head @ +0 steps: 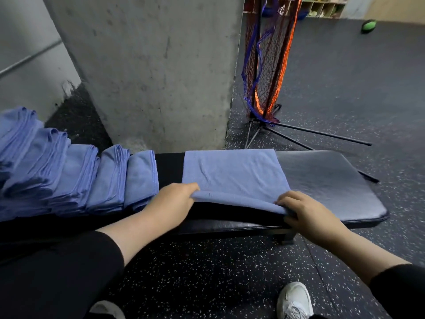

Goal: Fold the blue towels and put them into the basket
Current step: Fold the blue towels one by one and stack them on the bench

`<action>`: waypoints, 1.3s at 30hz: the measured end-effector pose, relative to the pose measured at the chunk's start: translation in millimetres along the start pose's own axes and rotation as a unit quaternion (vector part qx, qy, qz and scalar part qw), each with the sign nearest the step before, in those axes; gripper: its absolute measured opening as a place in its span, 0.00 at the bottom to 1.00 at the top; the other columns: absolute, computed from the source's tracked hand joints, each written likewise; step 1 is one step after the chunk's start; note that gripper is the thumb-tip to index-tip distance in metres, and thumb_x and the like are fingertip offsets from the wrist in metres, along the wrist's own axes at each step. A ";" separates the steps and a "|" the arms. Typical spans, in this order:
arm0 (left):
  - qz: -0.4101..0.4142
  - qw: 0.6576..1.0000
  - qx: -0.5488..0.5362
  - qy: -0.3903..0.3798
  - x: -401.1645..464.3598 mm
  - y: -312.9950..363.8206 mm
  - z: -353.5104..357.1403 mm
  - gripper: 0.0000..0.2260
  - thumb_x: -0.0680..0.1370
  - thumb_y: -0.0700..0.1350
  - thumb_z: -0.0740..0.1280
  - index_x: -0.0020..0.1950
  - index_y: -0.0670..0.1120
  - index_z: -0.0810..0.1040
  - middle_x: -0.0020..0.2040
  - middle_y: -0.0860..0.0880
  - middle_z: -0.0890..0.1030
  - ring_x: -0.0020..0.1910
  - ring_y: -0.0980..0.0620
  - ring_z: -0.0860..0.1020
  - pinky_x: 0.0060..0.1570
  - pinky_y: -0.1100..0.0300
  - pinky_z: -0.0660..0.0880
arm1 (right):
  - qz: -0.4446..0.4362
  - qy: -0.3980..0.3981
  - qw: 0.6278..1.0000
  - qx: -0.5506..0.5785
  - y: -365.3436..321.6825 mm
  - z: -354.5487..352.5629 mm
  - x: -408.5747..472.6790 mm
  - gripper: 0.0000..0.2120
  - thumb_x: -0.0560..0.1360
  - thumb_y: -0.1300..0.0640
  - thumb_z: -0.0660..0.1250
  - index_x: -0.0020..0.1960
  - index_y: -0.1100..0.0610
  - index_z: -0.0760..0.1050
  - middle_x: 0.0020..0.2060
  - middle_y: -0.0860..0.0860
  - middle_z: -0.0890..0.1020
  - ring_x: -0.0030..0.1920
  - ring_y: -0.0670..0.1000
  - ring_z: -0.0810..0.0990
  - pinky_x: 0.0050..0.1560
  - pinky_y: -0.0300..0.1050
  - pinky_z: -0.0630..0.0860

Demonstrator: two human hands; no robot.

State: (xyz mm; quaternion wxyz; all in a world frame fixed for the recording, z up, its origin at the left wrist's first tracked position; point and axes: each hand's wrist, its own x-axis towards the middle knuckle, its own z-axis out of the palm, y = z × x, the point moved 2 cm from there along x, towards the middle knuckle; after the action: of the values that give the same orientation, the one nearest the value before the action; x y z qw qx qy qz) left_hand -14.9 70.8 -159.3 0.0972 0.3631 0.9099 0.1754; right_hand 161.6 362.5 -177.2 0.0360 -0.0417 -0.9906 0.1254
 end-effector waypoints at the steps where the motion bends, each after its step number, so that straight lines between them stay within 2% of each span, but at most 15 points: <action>1: -0.006 1.000 -0.027 0.002 0.1 -1.0 -4.6 0.06 0.79 0.40 0.61 0.44 0.47 0.75 0.37 0.49 0.77 0.37 0.48 0.75 0.38 0.50 0.71 | 0.018 0.000 1.000 0.018 1.2 -4.2 -0.1 0.13 0.70 0.60 0.71 0.54 0.52 0.80 0.54 0.40 0.80 0.53 0.49 0.80 0.52 0.46 0.76; 4: -0.006 0.997 -0.070 -0.042 5.3 -1.5 -21.6 0.09 0.80 0.43 0.62 0.40 0.48 0.74 0.34 0.52 0.75 0.34 0.53 0.70 0.37 0.56 0.67 | 0.095 0.001 0.988 0.118 -0.9 -21.2 4.1 0.07 0.73 0.54 0.63 0.46 0.47 0.79 0.41 0.36 0.81 0.43 0.41 0.78 0.45 0.39 0.74; 6: -0.003 0.991 -0.082 -0.102 8.0 -2.2 -35.8 0.11 0.81 0.47 0.65 0.39 0.47 0.74 0.32 0.54 0.72 0.33 0.54 0.68 0.37 0.58 0.66 | 0.131 -0.024 0.976 0.173 -4.3 -34.3 9.0 0.12 0.77 0.56 0.63 0.35 0.47 0.74 0.28 0.40 0.75 0.32 0.42 0.71 0.36 0.39 0.68; 8: -0.010 0.976 -0.129 -0.174 5.1 -4.7 -45.2 0.14 0.80 0.49 0.67 0.39 0.42 0.73 0.33 0.52 0.70 0.33 0.54 0.70 0.39 0.57 0.71 | 0.137 -0.076 0.967 0.200 -10.2 -48.0 11.3 0.17 0.80 0.59 0.63 0.32 0.48 0.72 0.26 0.40 0.70 0.30 0.41 0.66 0.34 0.38 0.65; 11: -0.041 0.950 -0.205 -0.232 -2.4 -7.4 -51.3 0.16 0.79 0.48 0.70 0.41 0.37 0.72 0.35 0.49 0.70 0.34 0.50 0.77 0.41 0.53 0.78 | 0.127 -0.116 0.958 0.229 -15.3 -57.2 10.2 0.12 0.80 0.56 0.66 0.37 0.55 0.77 0.29 0.40 0.72 0.31 0.40 0.67 0.34 0.37 0.65; 13: -0.062 0.951 -0.219 -0.208 -2.8 -7.7 -54.2 0.15 0.79 0.46 0.69 0.39 0.37 0.72 0.33 0.50 0.71 0.33 0.52 0.77 0.39 0.55 0.78 | 0.134 -0.092 0.954 0.251 -16.3 -56.9 11.8 0.10 0.78 0.56 0.69 0.40 0.58 0.79 0.30 0.41 0.73 0.32 0.41 0.69 0.36 0.40 0.67; 15: -0.070 0.967 -0.190 -0.152 3.4 -8.5 -54.8 0.13 0.79 0.45 0.68 0.37 0.39 0.73 0.32 0.51 0.70 0.32 0.54 0.71 0.35 0.59 0.72 | 0.155 -0.036 0.954 0.254 -13.7 -55.4 16.5 0.10 0.77 0.55 0.70 0.38 0.57 0.77 0.28 0.42 0.73 0.32 0.43 0.68 0.36 0.44 0.66; 17: -0.076 0.983 -0.142 -0.093 13.8 -9.1 -52.9 0.12 0.78 0.44 0.67 0.39 0.38 0.72 0.34 0.50 0.69 0.33 0.53 0.67 0.36 0.57 0.64 | 0.173 0.003 0.964 0.203 -7.1 -52.4 24.2 0.12 0.77 0.54 0.69 0.36 0.56 0.75 0.28 0.43 0.71 0.32 0.45 0.67 0.35 0.47 0.64; 20: -0.096 0.985 -0.136 -0.048 30.4 -6.6 -44.8 0.11 0.77 0.44 0.64 0.37 0.45 0.66 0.34 0.49 0.67 0.33 0.51 0.64 0.37 0.56 0.60 | 0.201 0.001 0.971 0.132 3.1 -43.7 36.0 0.10 0.78 0.55 0.66 0.39 0.56 0.75 0.31 0.48 0.77 0.36 0.52 0.73 0.38 0.48 0.69; 23: -0.101 0.989 -0.099 -0.046 48.9 -4.0 -31.3 0.12 0.78 0.43 0.61 0.36 0.47 0.62 0.35 0.49 0.66 0.34 0.50 0.63 0.35 0.55 0.60 | 0.232 -0.011 0.969 0.079 9.1 -36.3 46.1 0.10 0.79 0.55 0.64 0.40 0.56 0.74 0.34 0.51 0.79 0.40 0.57 0.76 0.41 0.50 0.71; 26: -0.123 0.991 -0.044 -0.029 67.2 -2.7 -22.2 0.10 0.81 0.44 0.59 0.40 0.45 0.66 0.37 0.49 0.70 0.36 0.48 0.68 0.33 0.55 0.61 | 0.256 0.005 0.965 0.059 14.5 -34.7 56.7 0.13 0.80 0.55 0.62 0.37 0.57 0.70 0.32 0.52 0.76 0.39 0.59 0.75 0.36 0.50 0.66; 31: -0.148 0.989 -0.015 -0.012 95.8 -6.7 -18.4 0.08 0.81 0.45 0.60 0.44 0.44 0.72 0.41 0.48 0.76 0.39 0.47 0.73 0.35 0.55 0.65 | 0.274 0.025 0.960 0.041 22.4 -29.2 71.2 0.15 0.80 0.52 0.63 0.37 0.56 0.70 0.33 0.52 0.76 0.40 0.60 0.74 0.37 0.49 0.65; 35: -0.148 0.989 0.000 0.006 107.2 -10.9 -10.9 0.12 0.82 0.48 0.62 0.40 0.47 0.69 0.42 0.47 0.77 0.39 0.47 0.73 0.34 0.56 0.67 | 0.286 0.034 0.956 0.051 29.3 -22.0 80.6 0.16 0.81 0.51 0.64 0.36 0.53 0.68 0.33 0.50 0.75 0.42 0.60 0.75 0.38 0.49 0.64; 38: -0.129 0.989 0.013 0.072 106.6 -6.9 -11.4 0.08 0.82 0.51 0.64 0.54 0.47 0.74 0.53 0.46 0.77 0.50 0.42 0.76 0.47 0.50 0.75 | 0.285 0.038 0.958 0.005 32.0 -16.7 82.9 0.11 0.78 0.46 0.69 0.49 0.54 0.75 0.47 0.54 0.79 0.52 0.62 0.78 0.46 0.51 0.73; 39: -0.109 0.988 0.041 0.098 104.9 -1.6 -12.1 0.10 0.82 0.51 0.64 0.59 0.48 0.73 0.56 0.46 0.76 0.54 0.41 0.76 0.50 0.48 0.75 | 0.282 0.055 0.957 -0.021 31.5 -17.3 83.3 0.16 0.76 0.44 0.70 0.56 0.54 0.75 0.52 0.55 0.78 0.55 0.61 0.77 0.51 0.53 0.75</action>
State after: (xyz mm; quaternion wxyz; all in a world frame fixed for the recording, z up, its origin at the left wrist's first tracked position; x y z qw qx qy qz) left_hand -94.8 139.5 -154.0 0.0112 0.2462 0.9557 0.1611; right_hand 82.5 404.8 -163.3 0.0531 -0.3274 -0.9373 0.1069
